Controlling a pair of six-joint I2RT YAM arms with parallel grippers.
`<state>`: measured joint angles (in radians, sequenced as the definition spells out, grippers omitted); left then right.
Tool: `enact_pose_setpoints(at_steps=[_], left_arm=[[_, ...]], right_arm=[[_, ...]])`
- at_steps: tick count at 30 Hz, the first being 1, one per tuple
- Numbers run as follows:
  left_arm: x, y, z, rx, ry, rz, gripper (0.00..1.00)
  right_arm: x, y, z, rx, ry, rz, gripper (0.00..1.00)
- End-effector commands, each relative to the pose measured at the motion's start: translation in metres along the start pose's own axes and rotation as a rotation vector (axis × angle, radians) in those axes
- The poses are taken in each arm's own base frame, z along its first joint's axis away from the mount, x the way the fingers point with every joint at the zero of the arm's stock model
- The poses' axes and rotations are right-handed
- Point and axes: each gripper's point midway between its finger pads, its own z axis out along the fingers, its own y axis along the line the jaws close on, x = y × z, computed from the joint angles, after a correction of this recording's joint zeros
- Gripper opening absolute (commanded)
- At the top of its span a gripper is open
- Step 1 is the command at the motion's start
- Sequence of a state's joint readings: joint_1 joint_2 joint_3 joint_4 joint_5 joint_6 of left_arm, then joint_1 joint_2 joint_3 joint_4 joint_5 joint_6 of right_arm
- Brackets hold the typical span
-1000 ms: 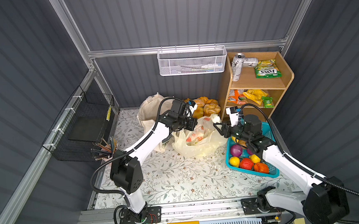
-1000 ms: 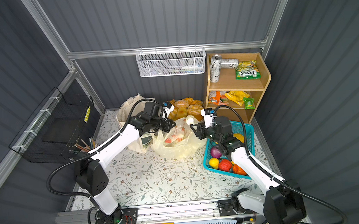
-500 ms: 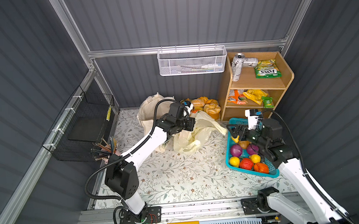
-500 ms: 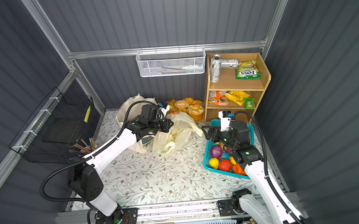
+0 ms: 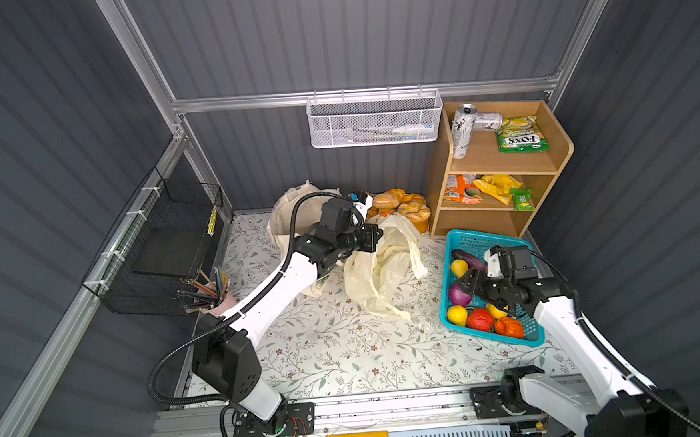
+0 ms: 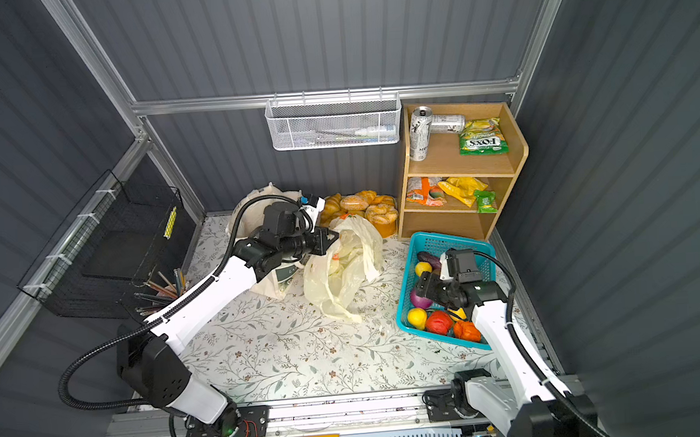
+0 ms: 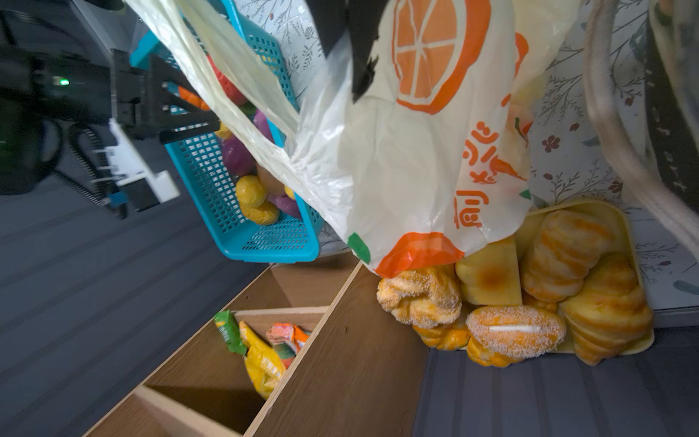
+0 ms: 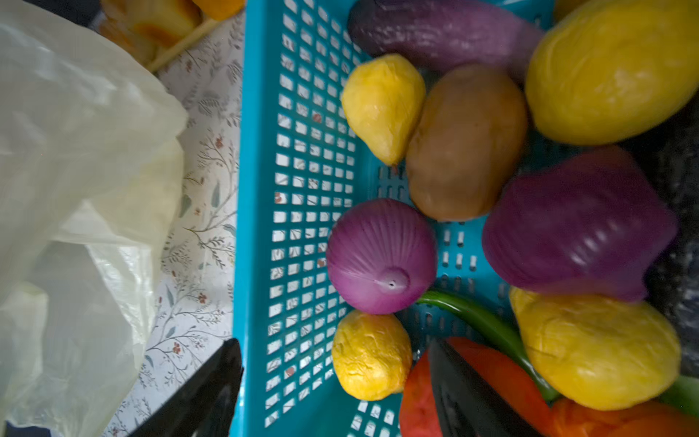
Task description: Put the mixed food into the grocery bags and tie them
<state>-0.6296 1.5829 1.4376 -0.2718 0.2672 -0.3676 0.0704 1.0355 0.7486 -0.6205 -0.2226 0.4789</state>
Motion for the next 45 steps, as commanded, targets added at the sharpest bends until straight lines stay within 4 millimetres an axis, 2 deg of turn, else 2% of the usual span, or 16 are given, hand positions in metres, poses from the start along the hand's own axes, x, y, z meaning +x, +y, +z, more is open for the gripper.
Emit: enact_pose_setpoints(at_steps=[1,7,11,13,24,28,38,40,43,45], left_arm=[[-0.004,-0.014,-0.005,0.051,-0.021,-0.021,0.00],[0.019,-0.003,0.013,0.028,0.058,-0.045,0.00],[0.027,-0.004,0.021,0.027,0.082,-0.051,0.00],[0.045,0.002,0.026,0.015,0.123,-0.062,0.00],[0.052,-0.001,0.030,0.017,0.141,-0.062,0.00],[0.053,0.000,0.029,0.014,0.143,-0.063,0.00],[0.053,-0.001,0.031,0.015,0.146,-0.066,0.00],[0.054,-0.002,0.031,0.016,0.147,-0.065,0.00],[0.055,-0.002,0.032,0.014,0.150,-0.065,0.00],[0.056,-0.003,0.033,0.014,0.152,-0.063,0.00]], right_arm=[[0.010,-0.010,0.010,0.032,0.044,0.012,0.80],[0.012,-0.015,0.037,0.042,0.092,0.040,0.81],[0.010,-0.015,0.052,0.039,0.108,0.058,0.81],[0.010,-0.016,0.057,0.038,0.117,0.061,0.81],[0.008,-0.023,0.079,0.061,0.137,0.063,0.78],[0.008,-0.020,0.075,0.044,0.125,0.058,0.72],[0.003,-0.012,0.039,0.009,0.019,0.031,0.58],[0.004,-0.015,0.038,0.018,0.014,0.031,0.61],[0.006,-0.018,0.042,0.022,0.025,0.040,0.74],[0.005,-0.020,0.047,0.030,0.035,0.054,0.77]])
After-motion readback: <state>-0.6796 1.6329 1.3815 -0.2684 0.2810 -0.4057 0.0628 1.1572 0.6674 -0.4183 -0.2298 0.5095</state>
